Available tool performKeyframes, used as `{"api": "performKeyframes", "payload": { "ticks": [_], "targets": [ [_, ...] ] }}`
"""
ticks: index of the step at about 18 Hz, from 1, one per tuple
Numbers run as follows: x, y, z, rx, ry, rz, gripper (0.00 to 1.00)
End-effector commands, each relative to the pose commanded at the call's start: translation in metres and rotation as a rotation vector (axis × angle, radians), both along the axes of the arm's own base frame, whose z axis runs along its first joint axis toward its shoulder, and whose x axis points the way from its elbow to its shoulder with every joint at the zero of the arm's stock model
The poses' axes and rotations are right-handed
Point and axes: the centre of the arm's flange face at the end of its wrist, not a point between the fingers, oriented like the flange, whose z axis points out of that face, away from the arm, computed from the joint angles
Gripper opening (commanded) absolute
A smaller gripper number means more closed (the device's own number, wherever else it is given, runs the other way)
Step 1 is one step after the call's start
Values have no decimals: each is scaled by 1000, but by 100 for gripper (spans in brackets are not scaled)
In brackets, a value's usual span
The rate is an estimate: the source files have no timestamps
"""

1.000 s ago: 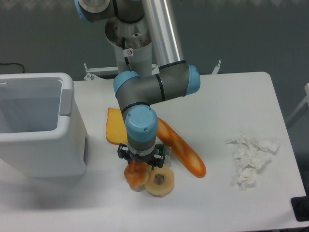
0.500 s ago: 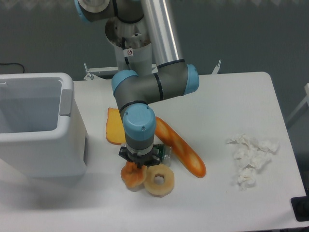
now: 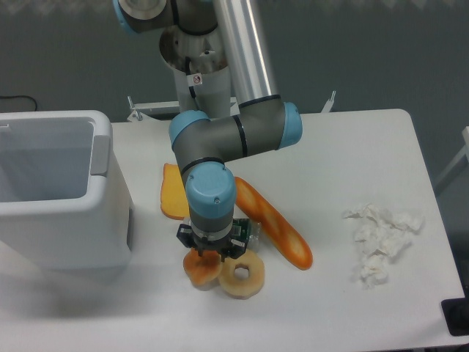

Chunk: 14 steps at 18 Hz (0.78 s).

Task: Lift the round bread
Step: 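Close the gripper fingers around the round bun, then lift the held round bun up off the table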

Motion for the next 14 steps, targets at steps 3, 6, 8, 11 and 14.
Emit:
{"api": "performKeyframes", "payload": {
  "ticks": [3,6,8,11,14],
  "targets": [
    [-1,1,-11,-12,-9,0,100],
    [-2,3,-21,-15,-11,0,100],
    [-2,3,-25,-18,-14,0,100],
    [-1,3,-26,-19,-19,6,83],
    [0,3,-27,-20,-22,46,46]
  ]
}}
